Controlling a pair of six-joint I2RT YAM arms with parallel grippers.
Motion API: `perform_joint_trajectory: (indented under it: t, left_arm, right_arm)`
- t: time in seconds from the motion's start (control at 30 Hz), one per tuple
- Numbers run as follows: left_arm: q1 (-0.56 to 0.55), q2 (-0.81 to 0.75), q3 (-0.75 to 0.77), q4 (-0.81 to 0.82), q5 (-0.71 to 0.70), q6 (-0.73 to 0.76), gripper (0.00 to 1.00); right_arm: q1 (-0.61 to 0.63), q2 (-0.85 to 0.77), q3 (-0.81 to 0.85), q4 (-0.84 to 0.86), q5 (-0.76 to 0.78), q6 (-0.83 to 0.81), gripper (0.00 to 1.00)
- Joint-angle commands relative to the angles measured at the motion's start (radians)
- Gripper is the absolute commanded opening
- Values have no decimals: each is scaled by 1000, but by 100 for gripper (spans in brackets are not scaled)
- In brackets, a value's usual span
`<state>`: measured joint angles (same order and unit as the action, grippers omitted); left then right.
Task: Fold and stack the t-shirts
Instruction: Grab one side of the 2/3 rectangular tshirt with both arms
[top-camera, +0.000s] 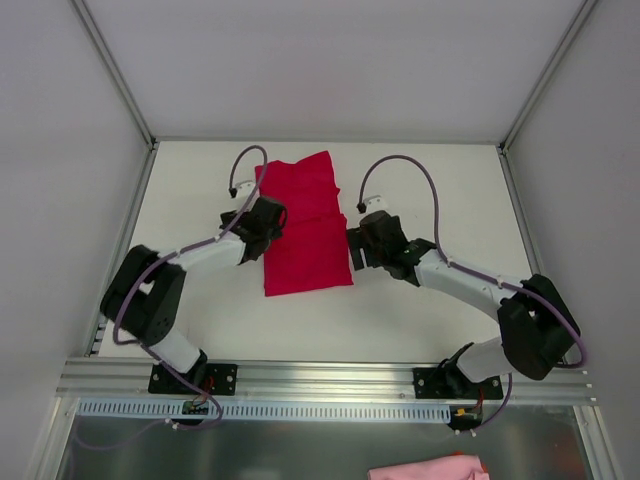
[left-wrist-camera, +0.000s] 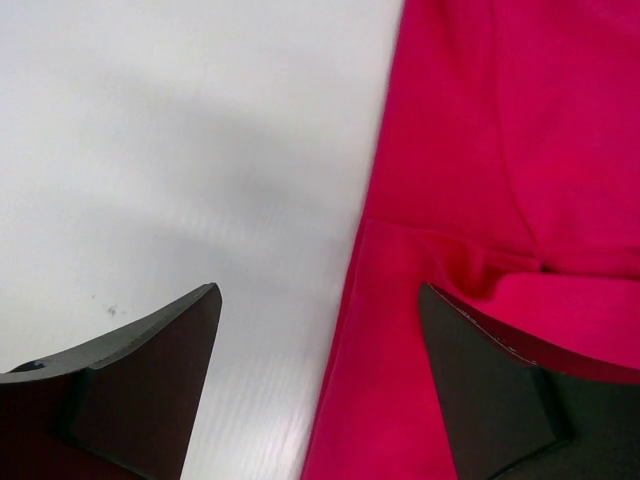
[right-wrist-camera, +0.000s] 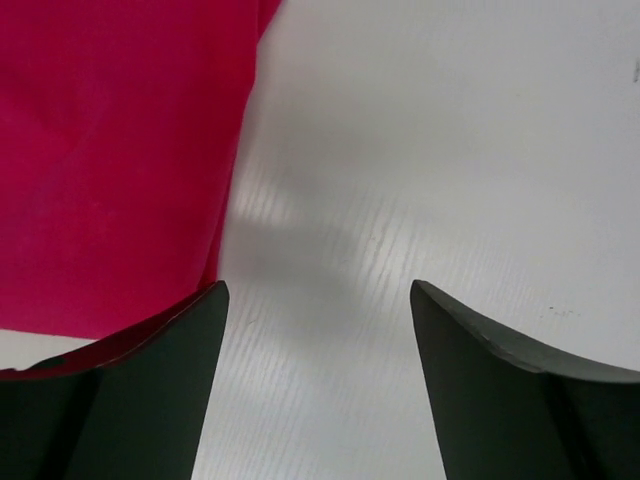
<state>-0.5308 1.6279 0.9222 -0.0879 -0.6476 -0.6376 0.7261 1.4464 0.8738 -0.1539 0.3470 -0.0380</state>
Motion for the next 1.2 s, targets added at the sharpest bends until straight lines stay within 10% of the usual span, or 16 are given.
perform_joint_trajectory:
  t: [0.0,0.13,0.5,1.17]
  left_arm:
    - [-24,-206,-112,83,17,-16,81]
    - [-66,-361,-239,102,58,-80,79]
    - [-311,-543,-437,114,75,-220,75]
    - [-337,-669,-669,174,75,-292,71]
  right_arm:
    - [4,-92,-27,88,-89,24,76]
    - [21,-153,-74,114,-132,101,54]
    - [27,-268,-278,244,-309,274,53]
    - [52,-38,-398,531,-319,368,55]
